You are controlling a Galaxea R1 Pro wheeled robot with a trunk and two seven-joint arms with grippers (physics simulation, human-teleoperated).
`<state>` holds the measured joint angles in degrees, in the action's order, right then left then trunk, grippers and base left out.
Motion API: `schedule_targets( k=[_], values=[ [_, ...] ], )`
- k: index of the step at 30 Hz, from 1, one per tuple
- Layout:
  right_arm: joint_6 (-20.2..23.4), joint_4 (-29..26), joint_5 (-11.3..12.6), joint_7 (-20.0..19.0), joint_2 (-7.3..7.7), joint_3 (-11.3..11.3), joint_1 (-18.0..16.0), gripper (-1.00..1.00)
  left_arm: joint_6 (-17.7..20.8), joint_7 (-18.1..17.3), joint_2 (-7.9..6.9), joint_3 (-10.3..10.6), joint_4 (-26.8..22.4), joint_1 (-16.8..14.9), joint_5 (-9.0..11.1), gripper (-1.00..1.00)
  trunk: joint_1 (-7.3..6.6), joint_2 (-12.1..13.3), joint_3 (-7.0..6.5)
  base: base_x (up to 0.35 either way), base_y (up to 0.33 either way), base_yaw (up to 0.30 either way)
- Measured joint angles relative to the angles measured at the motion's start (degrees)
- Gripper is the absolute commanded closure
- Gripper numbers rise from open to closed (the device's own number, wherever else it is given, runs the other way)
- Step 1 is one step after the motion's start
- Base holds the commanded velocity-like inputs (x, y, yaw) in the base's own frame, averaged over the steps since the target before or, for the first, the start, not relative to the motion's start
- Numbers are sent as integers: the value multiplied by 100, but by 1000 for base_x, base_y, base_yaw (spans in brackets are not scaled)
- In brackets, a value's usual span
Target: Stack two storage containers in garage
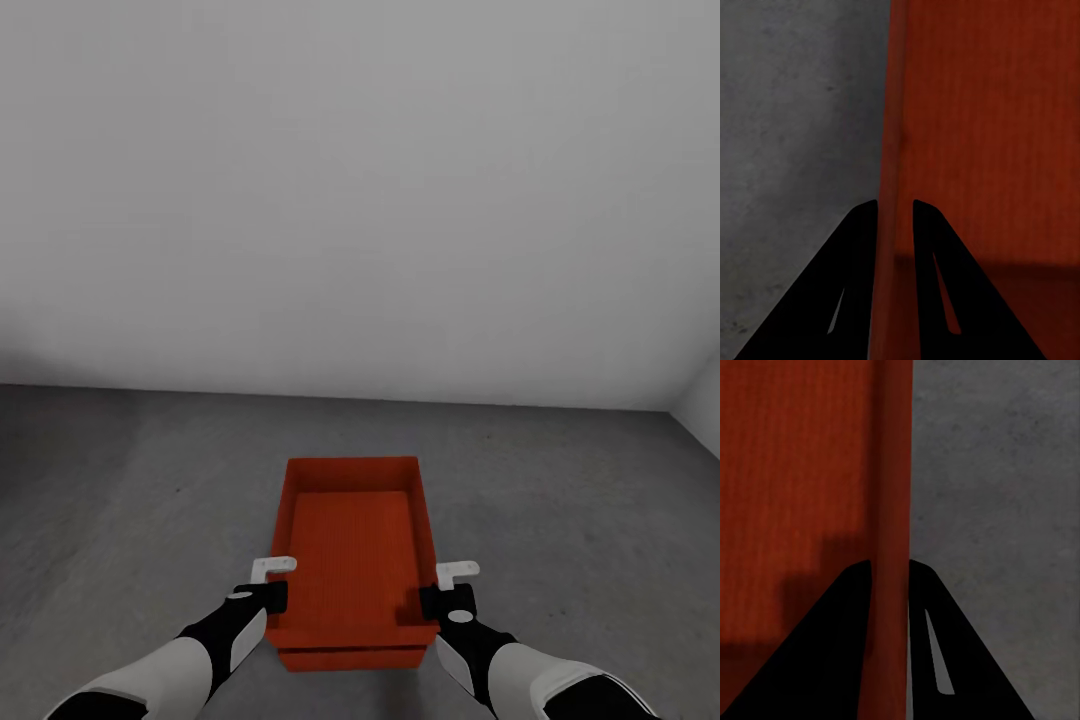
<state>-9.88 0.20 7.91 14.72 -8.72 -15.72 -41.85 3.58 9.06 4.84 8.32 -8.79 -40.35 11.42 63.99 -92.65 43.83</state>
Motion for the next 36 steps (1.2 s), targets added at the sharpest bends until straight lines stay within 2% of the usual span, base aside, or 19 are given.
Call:
schedule_targets(
  k=[14, 28, 36],
  values=[
    [2, -2, -6, 5, -2, 5, 0, 100, 5, 0, -1, 2, -4, -1, -1, 100, 23, -42, 18, 0, 0, 0],
    [-6, 0, 0, 7, -4, 3, 0, 100, 3, -1, -4, 11, -7, -1, 5, 100, 330, -602, 269, 0, 0, 0],
    [-9, -1, -5, 11, -4, 4, 0, 100, -4, -1, -3, 11, -8, -1, 6, 100, 330, -603, 270, 0, 0, 0]
  ],
)
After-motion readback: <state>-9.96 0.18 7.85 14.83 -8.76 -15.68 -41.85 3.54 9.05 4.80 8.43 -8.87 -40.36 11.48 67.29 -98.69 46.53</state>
